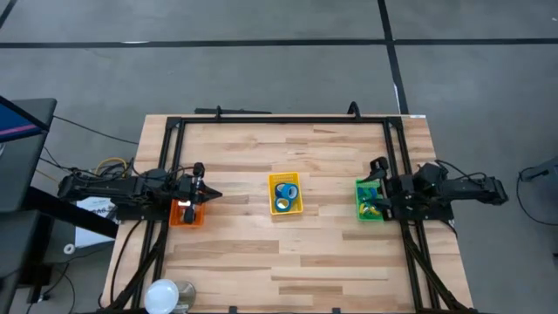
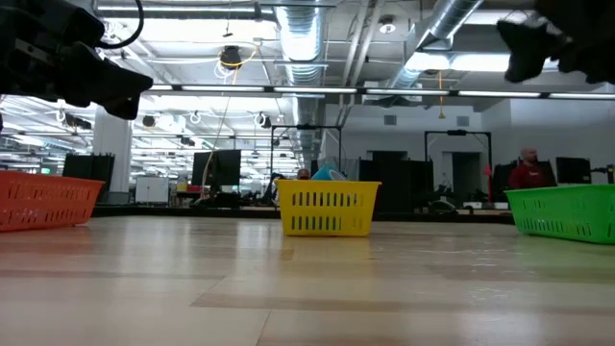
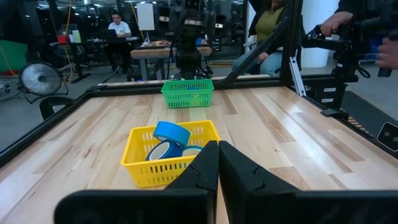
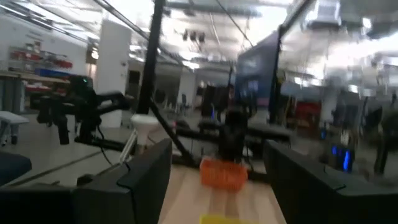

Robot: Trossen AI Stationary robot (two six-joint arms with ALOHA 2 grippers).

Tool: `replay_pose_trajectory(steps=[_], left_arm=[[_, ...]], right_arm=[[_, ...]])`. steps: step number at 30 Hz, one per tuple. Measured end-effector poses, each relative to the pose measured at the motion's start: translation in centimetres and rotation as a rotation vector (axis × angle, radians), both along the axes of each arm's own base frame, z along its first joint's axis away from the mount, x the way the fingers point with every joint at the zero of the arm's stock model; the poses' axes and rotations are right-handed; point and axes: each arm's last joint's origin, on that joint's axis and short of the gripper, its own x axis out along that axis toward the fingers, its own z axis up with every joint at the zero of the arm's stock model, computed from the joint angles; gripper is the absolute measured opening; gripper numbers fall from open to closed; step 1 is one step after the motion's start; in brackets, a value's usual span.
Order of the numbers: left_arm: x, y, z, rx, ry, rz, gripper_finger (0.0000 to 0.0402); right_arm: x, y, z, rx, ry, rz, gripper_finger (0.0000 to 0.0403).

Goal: Pick and place Stapler, Stapler remover, tape
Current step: Return to Home Position

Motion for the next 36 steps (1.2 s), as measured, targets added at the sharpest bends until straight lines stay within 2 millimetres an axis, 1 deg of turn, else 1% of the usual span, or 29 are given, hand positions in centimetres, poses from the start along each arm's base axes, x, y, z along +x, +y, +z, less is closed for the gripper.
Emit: replay_pose_trajectory(steps=[7, 20, 26, 36], left_arm=[[0.0, 0.0, 0.0, -0.001, -0.004, 0.0, 0.0004], [0.0, 0.0, 0.1, 0.0, -0.005, 0.0, 0.0004], [0.0, 0.0, 0.1, -0.001, -0.006, 0.0, 0.0004], [0.0, 0.0, 0.1, -0.001, -0.012, 0.001, 0.0004]], right_arm=[[0.3, -0.3, -1.1, 0.114, 0.135, -0.08, 0.0244], [0.5, -0.7, -2.5, 0.178, 0.28, -0.163, 0.0244], [0.4, -1.0, -2.6, 0.182, 0.283, -0.196, 0.0244], [0.5, -1.0, -2.6, 0.182, 0.283, -0.194, 0.0244]])
